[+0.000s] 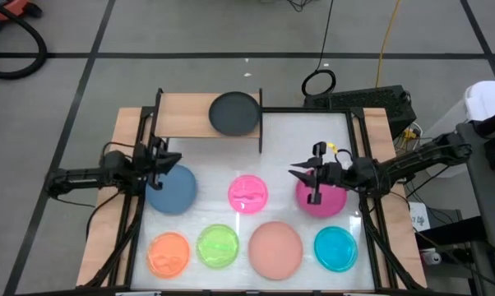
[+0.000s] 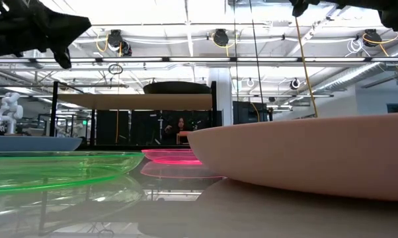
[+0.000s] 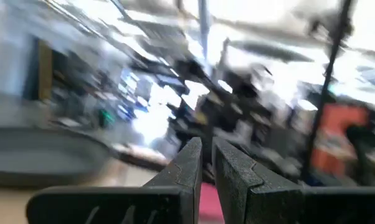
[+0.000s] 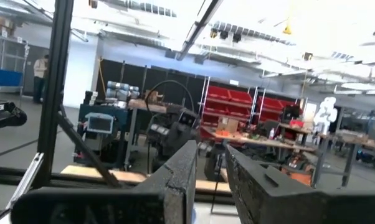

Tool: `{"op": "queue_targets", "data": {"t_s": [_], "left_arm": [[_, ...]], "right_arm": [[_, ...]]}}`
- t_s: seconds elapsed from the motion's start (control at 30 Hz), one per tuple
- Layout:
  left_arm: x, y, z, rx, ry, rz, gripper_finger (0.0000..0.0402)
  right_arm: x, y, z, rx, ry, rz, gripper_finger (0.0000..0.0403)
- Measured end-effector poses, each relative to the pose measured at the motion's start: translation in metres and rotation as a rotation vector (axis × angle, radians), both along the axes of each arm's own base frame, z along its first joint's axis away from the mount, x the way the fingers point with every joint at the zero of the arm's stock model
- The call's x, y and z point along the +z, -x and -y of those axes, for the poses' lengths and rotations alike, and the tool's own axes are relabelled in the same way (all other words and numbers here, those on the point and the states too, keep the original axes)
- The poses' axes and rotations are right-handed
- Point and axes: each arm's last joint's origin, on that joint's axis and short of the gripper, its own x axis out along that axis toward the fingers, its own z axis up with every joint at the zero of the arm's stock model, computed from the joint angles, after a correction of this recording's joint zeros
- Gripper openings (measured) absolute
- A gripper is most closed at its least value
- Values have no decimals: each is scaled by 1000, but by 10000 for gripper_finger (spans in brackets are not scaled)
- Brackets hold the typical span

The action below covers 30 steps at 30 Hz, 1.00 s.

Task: Place and stack plates onto a shelf
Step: Stack the peach plate on top of the black plate on the shelf

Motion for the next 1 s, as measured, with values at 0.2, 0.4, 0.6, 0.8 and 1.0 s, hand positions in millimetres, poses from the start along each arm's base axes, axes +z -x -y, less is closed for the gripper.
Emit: {"op": "queue_targets", "data": {"t_s": [0.2,0.4,0.6,0.8,1.0], "left_arm": [[-6,-23,9,-83,-27,-232,42],[17,-71,33,-163,-328,-431,42],[31,-139,82,-290,-634,-535,42],[17,-193,124,-313,-885,-689,42],[3,-229,155,-360,-965,-706,42]], "right_arm": [[3,1,1,-52,70,22,70],[4,1,3,-115,78,21,70],[3,1,5,-123,79,19,70],[3,1,5,-122,81,13,70],[3,1,5,-126,93,10,70]]}}
